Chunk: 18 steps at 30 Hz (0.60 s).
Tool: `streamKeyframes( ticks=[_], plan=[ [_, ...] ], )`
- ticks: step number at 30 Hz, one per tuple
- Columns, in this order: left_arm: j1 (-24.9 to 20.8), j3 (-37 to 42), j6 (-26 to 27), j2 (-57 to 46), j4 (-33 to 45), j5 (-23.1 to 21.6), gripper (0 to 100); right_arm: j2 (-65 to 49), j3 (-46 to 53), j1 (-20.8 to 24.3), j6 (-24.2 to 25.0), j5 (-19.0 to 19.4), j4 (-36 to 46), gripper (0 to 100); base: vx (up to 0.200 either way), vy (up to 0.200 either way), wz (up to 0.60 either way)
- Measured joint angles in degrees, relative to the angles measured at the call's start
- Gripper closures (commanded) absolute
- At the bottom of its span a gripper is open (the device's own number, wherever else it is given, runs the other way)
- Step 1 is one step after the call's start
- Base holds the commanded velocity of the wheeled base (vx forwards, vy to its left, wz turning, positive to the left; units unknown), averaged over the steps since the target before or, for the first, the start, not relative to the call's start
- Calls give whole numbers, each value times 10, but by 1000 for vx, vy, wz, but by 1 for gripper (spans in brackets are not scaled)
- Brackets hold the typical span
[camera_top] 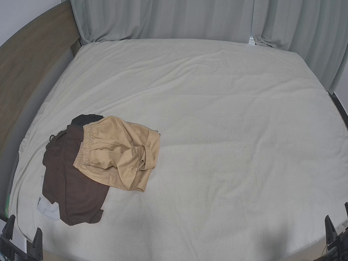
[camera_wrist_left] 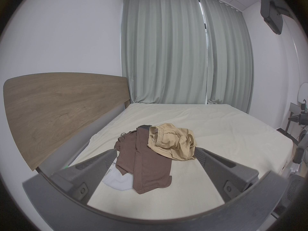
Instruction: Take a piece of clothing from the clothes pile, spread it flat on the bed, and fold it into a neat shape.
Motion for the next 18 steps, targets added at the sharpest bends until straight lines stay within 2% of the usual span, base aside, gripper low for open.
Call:
streamKeyframes(
  ticks=[18],
  plan=[
    [0, 0, -16, 0, -2, 0, 0, 0, 0, 0, 1, -1, 0, 0, 0, 0, 0]
  ],
)
